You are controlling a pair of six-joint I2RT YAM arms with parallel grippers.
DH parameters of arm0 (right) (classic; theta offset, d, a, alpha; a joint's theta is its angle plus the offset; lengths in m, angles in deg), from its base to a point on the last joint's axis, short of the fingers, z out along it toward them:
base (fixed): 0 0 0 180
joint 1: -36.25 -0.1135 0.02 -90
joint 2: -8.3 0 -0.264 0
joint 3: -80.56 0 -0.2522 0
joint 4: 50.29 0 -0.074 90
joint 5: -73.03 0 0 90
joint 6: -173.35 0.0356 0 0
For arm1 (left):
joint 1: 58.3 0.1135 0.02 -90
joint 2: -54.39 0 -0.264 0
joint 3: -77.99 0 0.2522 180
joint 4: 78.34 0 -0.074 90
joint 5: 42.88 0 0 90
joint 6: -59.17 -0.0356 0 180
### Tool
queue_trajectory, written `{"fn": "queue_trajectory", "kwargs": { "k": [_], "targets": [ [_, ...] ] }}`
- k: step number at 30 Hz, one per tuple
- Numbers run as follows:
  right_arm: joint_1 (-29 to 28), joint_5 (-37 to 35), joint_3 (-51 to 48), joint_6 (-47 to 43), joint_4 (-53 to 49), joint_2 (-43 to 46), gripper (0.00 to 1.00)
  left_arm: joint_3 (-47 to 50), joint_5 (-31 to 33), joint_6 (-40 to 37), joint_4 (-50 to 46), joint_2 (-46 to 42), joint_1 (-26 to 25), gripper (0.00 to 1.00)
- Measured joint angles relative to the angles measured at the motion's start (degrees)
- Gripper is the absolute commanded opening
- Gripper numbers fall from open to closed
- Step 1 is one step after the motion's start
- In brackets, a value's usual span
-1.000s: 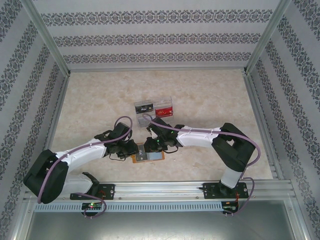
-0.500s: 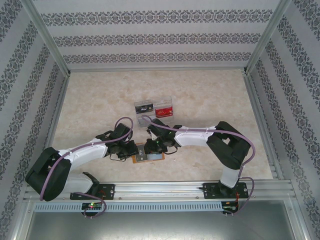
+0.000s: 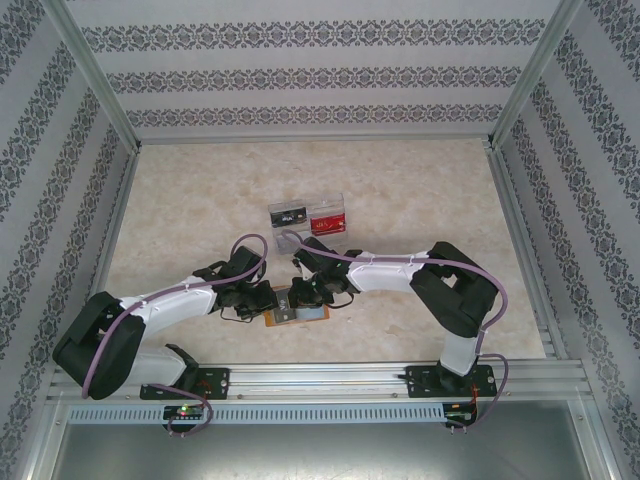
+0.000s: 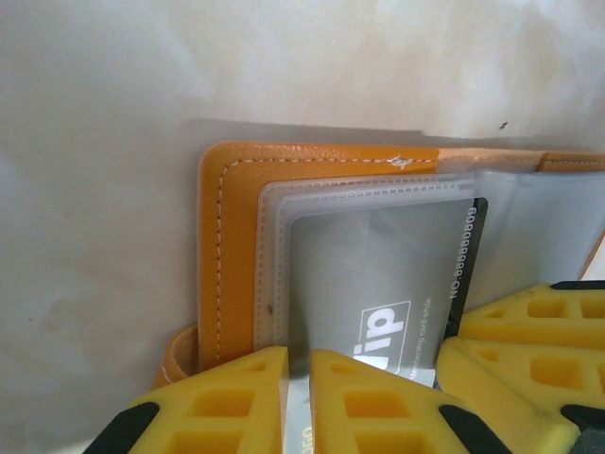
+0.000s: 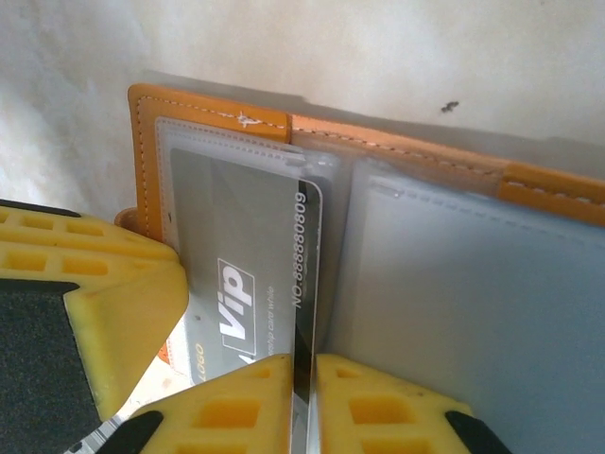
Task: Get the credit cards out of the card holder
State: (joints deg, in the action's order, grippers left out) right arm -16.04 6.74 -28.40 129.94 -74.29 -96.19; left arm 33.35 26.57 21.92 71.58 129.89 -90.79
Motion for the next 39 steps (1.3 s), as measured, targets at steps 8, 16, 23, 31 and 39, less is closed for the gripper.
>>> {"fn": "queue_trajectory", "kwargs": {
  "k": [8,16,23,31,39],
  "targets": [
    [0.2,0.4,0.0,0.3,-0.2,0.0,0.0,0.0,0.6,0.3,-0.5,0.1,0.0,0.02],
    [1.4,0.5,-1.8,0.7,0.7,1.4,0.0,-1.2,1.1,0.4,-1.2,1.4,0.0,0.0],
    [2.2,0.4,-3.6,1.3,0.7,2.9,0.0,-1.5,1.1,0.4,-1.5,1.7,0.0,0.0],
    [4.3,0.2,-6.8,1.2,0.5,6.7,0.0,-1.8,1.1,0.4,-1.8,1.9,0.0,0.0],
    [8.5,0.1,-8.6,-2.2,-2.4,14.1,0.0,-2.5,1.1,0.3,-2.4,2.4,0.0,0.0]
  ]
}}
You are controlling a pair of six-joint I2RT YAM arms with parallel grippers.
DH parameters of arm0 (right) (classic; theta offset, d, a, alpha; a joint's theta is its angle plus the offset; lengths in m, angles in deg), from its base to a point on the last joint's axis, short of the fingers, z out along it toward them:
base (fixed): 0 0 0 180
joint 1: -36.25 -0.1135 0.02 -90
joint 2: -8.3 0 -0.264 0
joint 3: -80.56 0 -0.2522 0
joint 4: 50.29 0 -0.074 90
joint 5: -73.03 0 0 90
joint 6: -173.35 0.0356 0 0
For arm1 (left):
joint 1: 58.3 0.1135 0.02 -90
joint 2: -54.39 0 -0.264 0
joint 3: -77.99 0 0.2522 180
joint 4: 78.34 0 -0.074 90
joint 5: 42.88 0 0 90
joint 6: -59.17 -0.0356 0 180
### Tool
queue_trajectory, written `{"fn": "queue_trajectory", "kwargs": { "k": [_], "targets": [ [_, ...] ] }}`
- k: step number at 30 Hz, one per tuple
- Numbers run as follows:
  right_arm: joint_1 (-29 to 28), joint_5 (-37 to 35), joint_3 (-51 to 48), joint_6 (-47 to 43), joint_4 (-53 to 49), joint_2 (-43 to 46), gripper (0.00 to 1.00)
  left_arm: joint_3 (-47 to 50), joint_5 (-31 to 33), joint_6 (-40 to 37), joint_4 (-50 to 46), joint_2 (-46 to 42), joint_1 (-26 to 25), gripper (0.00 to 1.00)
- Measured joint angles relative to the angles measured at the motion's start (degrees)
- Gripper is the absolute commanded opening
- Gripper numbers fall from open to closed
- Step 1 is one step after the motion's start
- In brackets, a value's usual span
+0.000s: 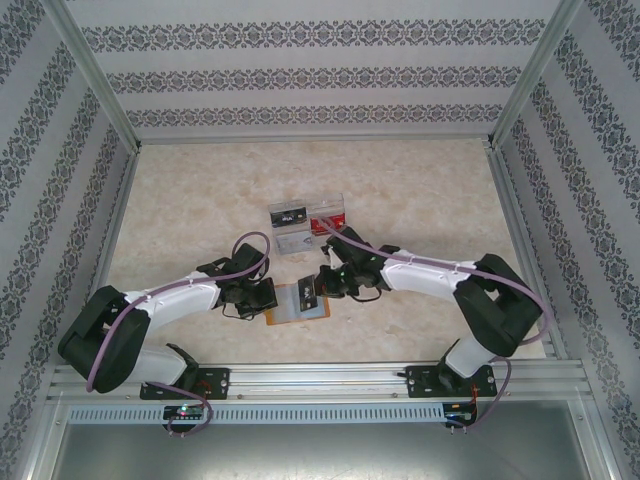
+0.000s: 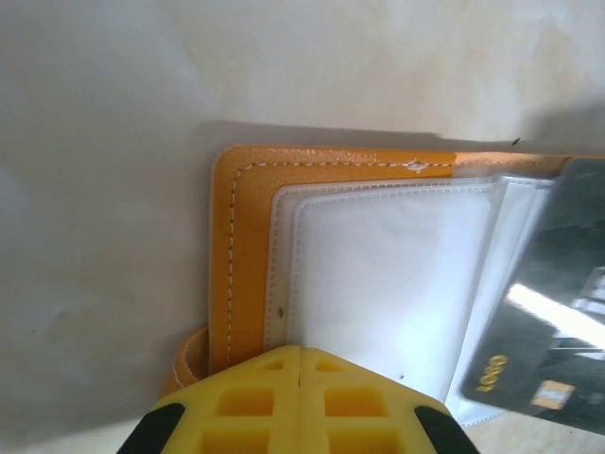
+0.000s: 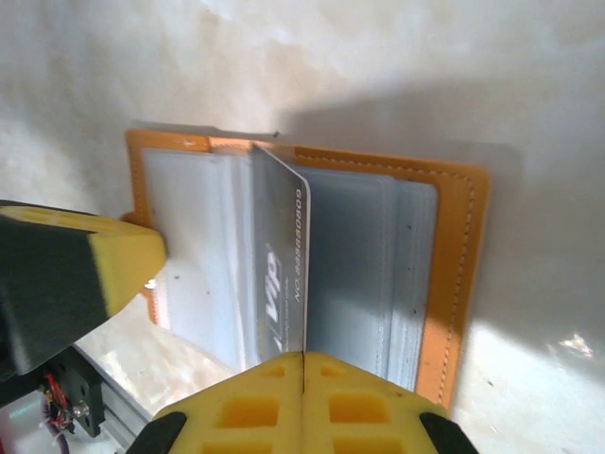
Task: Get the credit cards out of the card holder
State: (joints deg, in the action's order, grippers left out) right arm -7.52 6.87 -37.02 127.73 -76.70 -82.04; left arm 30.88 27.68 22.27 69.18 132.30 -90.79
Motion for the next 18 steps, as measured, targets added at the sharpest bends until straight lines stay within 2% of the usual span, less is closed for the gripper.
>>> {"fn": "queue_trajectory", "kwargs": {
  "k": [5,9,14,18],
  "targets": [
    [2.3,0.0,0.2,-5.0,-4.1,4.7,0.0,-0.5,0.2,-0.2,-0.5,0.3,0.0,0.0],
    [3.0,-1.1,3.7,-11.6,-11.3,5.8,0.0,-1.0,0.4,-0.4,-0.9,0.5,0.0,0.0],
    [3.0,-7.3,11.6,-21.5,-19.7,6.3,0.0,-2.9,1.4,-0.9,-2.8,0.3,0.0,0.08],
    [1.9,-15.4,17.4,-31.8,-23.0,6.7,0.0,-5.2,2.8,-1.9,-5.4,-2.4,0.0,0.12]
  ]
}}
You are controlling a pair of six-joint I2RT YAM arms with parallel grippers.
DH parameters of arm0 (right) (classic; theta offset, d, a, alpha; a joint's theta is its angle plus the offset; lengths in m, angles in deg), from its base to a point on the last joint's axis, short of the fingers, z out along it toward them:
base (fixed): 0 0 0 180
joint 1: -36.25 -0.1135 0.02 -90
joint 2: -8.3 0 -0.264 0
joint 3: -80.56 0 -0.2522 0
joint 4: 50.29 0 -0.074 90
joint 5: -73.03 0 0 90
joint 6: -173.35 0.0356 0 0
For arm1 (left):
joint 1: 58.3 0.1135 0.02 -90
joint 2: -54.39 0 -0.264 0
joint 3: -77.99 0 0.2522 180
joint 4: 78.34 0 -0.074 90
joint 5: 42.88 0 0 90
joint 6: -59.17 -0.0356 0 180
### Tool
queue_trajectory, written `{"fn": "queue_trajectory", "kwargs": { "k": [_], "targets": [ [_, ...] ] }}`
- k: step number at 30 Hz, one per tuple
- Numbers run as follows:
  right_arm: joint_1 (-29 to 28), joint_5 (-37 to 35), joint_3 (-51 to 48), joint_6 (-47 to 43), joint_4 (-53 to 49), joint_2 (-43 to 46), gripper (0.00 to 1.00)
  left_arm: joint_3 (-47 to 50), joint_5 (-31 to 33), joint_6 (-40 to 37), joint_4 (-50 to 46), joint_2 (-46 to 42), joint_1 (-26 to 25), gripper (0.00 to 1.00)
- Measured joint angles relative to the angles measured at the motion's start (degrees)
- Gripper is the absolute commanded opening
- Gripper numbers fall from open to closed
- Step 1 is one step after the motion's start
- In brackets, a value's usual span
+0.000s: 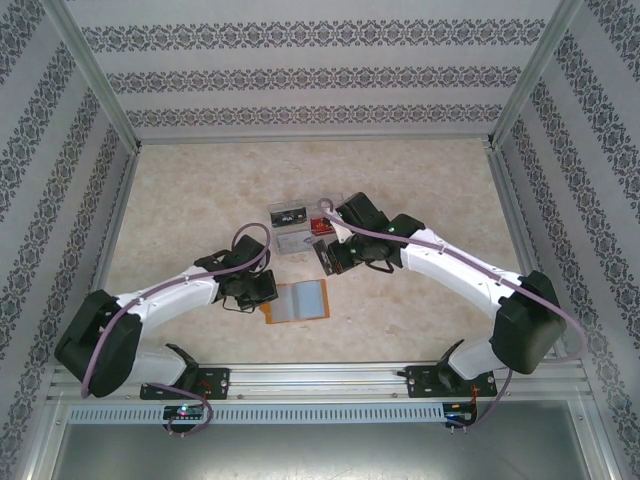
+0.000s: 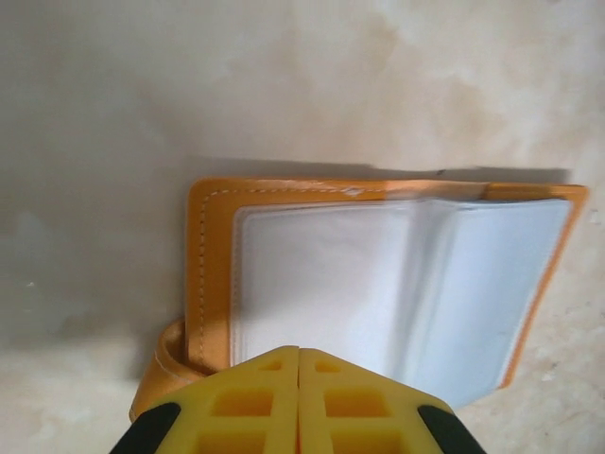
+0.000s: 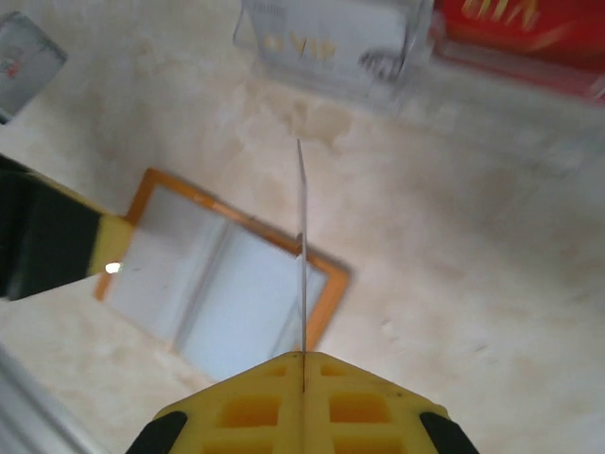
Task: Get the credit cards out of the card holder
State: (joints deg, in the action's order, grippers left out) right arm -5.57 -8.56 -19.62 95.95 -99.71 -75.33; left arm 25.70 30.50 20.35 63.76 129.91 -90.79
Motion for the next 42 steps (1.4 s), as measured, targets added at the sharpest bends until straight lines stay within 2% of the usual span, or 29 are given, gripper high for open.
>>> {"fn": "queue_trajectory", "kwargs": {
  "k": [4,7,8,11,14,16,17,22,29,42],
  "targets": [
    [-3.5,-9.0,4.2,-12.8,-1.1,-0.2,0.0,-2.1,1.8,-1.1,-2.8,-4.4,0.0,0.26],
    [-5.3,-14.3,8.9,-21.7,-1.7,-2.6,0.0,-2.6,3.1,-1.5,-5.2,-8.0,0.4,0.27],
    [-5.5,-15.4,10.4,-24.2,-1.8,-3.7,0.0,-2.8,4.1,-1.5,-6.4,-9.1,0.5,0.31],
    [-5.6,-19.0,16.1,-31.9,-2.2,-8.3,0.0,-3.3,7.2,-1.7,-10.9,-12.7,1.3,0.65],
    [-5.6,-20.7,20.0,-38.5,-2.4,-12.5,0.0,-3.6,10.0,-1.9,-15.0,-16.8,3.0,0.85],
    [-5.6,-21.6,22.2,-42.5,-2.6,-15.0,0.0,-3.8,11.4,-2.2,-17.0,-19.8,3.9,0.96],
    [-5.6,-22.1,23.4,-44.7,-2.6,-16.3,0.0,-4.0,12.2,-2.3,-18.2,-21.4,4.2,0.98],
    [-5.7,-24.5,28.1,-53.6,-2.7,-21.5,0.0,-5.0,15.4,-2.6,-22.4,-26.6,4.9,1.0],
    [-5.7,-27.1,30.0,-62.2,-0.8,-25.2,0.0,-5.1,17.6,-2.6,-26.3,-29.9,5.7,1.0],
    [-7.2,-27.0,30.2,-67.3,3.1,-29.8,0.0,-5.1,18.2,-2.3,-28.2,-31.2,6.0,1.0]
  ]
}}
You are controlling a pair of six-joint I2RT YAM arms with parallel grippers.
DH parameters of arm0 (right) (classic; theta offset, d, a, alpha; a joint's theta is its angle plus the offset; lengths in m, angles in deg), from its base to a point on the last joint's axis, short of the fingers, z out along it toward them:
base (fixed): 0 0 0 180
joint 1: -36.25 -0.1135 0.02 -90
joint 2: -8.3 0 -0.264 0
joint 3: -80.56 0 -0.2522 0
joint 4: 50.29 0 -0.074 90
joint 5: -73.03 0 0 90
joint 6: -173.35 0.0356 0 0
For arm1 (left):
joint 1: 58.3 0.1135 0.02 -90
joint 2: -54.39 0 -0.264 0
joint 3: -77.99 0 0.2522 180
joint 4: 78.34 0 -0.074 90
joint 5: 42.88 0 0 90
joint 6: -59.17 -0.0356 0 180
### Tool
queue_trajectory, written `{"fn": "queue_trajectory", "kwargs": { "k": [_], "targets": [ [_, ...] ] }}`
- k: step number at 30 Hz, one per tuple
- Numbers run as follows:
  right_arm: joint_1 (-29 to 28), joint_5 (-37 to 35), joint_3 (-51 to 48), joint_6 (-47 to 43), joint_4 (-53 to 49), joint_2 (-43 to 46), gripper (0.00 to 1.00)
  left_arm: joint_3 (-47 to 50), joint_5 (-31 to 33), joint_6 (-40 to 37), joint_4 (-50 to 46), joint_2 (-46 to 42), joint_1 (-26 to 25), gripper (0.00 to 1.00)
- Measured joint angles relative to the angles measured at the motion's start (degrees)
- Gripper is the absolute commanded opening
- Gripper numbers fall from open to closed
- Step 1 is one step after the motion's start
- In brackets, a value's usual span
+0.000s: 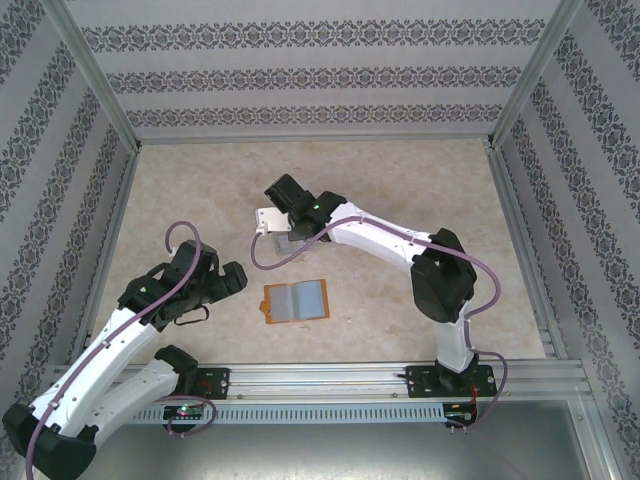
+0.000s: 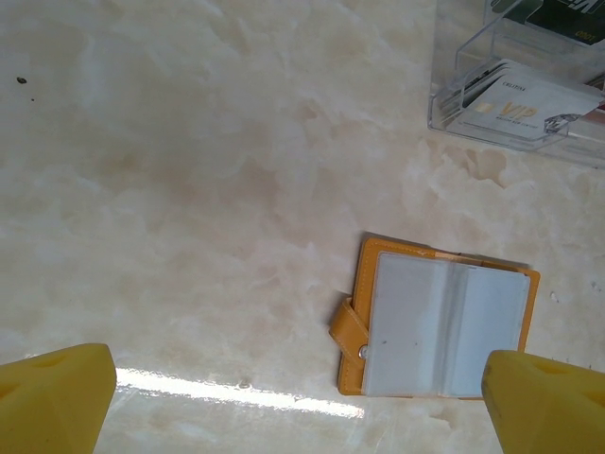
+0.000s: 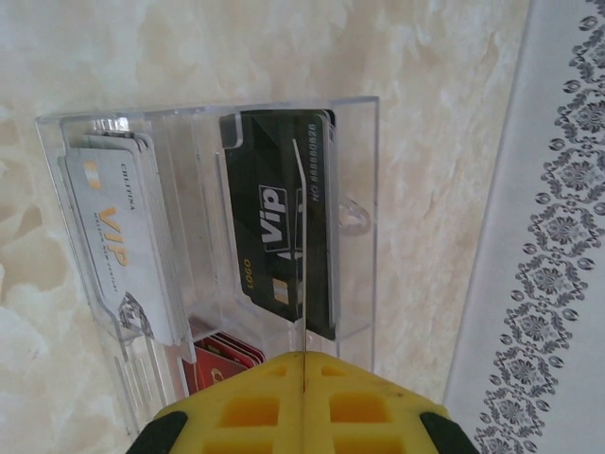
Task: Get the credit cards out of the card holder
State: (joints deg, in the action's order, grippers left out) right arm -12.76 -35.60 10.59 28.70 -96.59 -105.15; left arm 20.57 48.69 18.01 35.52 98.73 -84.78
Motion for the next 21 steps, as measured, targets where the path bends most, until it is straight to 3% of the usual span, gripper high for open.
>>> {"fn": "queue_trajectory", "kwargs": {
  "k": [12,16,21],
  "targets": [
    [0.0,0.0,1.1,0.0,1.7,-3.9,0.0,0.0,0.0,0.2,-1.3,-1.9,0.4,1.0],
    [0.0,-0.1,2.5,0.7,2.6,-4.8,0.35,0.0,-0.1,0.2,-1.3,-1.9,0.5,1.0],
    [0.5,-0.7,3.1,2.0,4.0,-6.1,0.36,0.0,-0.7,0.2,-1.3,-2.0,1.1,1.0]
  ]
}}
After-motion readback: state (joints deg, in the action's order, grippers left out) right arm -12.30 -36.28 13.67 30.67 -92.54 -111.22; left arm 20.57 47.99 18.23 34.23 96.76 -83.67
